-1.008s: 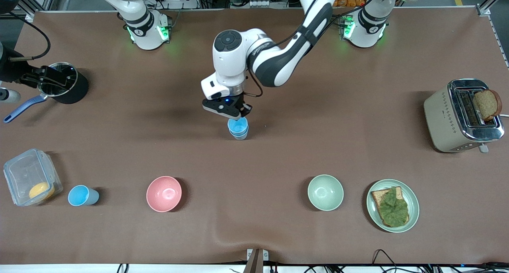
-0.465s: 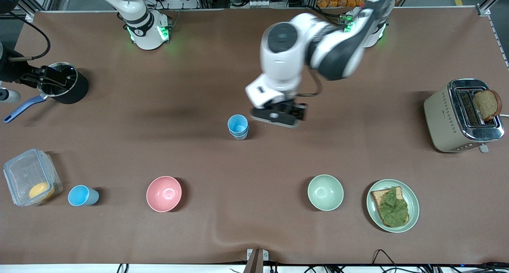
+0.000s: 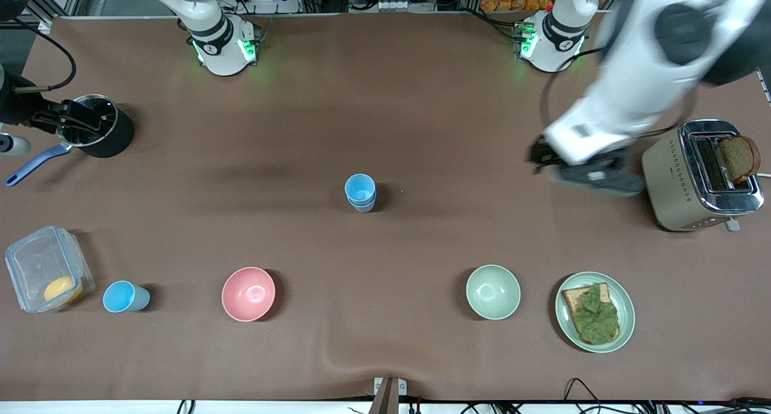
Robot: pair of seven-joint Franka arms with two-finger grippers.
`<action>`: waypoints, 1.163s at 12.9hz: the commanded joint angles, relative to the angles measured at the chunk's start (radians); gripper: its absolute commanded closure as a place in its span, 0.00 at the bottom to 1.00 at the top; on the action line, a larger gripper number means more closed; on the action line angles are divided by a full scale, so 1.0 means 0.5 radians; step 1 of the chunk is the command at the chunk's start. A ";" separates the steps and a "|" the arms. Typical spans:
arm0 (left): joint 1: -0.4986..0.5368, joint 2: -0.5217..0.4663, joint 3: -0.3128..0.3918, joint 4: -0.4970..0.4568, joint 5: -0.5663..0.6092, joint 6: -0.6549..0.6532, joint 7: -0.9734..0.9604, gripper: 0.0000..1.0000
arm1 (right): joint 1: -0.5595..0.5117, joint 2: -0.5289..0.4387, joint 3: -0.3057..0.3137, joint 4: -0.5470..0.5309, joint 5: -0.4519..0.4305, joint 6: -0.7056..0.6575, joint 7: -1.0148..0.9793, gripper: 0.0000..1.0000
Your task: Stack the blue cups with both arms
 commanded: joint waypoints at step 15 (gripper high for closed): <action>0.326 -0.226 0.261 0.040 -0.097 -0.344 0.095 0.00 | -0.057 -0.005 0.039 0.002 -0.019 -0.021 -0.004 0.00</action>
